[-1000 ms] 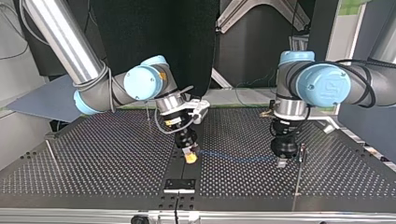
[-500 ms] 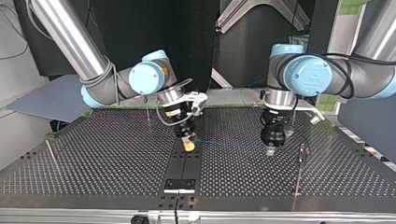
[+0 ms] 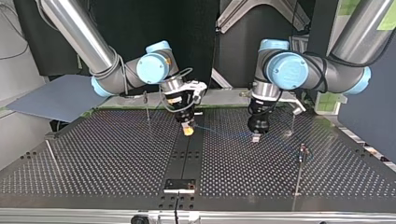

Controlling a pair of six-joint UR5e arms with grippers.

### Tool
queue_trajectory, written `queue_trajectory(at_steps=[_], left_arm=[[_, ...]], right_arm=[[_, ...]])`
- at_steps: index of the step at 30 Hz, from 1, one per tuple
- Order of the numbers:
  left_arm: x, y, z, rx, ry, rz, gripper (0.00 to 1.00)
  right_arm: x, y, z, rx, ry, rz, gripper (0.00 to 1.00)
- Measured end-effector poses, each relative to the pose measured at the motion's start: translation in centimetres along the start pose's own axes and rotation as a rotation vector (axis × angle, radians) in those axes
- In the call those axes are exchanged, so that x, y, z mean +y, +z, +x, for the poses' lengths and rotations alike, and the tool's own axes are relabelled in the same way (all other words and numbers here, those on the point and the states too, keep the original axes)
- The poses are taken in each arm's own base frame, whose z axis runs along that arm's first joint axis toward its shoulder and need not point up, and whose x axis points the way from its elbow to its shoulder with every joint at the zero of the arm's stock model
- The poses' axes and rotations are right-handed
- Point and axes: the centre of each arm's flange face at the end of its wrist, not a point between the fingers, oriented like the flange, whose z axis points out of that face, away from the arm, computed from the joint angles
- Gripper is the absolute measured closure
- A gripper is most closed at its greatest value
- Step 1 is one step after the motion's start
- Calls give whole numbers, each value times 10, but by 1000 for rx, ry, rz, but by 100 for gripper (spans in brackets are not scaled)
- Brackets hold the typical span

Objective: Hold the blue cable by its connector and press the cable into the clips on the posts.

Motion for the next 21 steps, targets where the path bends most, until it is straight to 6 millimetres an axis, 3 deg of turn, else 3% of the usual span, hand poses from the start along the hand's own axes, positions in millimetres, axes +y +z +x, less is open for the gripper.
queue_trajectory(at_steps=[13,21], left_arm=[[-18,-11,35,33,-13,4,100],[-31,-15,86,88,5,14,100]], right_arm=[[11,-19,-51,-27,6,-23,100],[26,-35,-117,-131,-15,-74,100]])
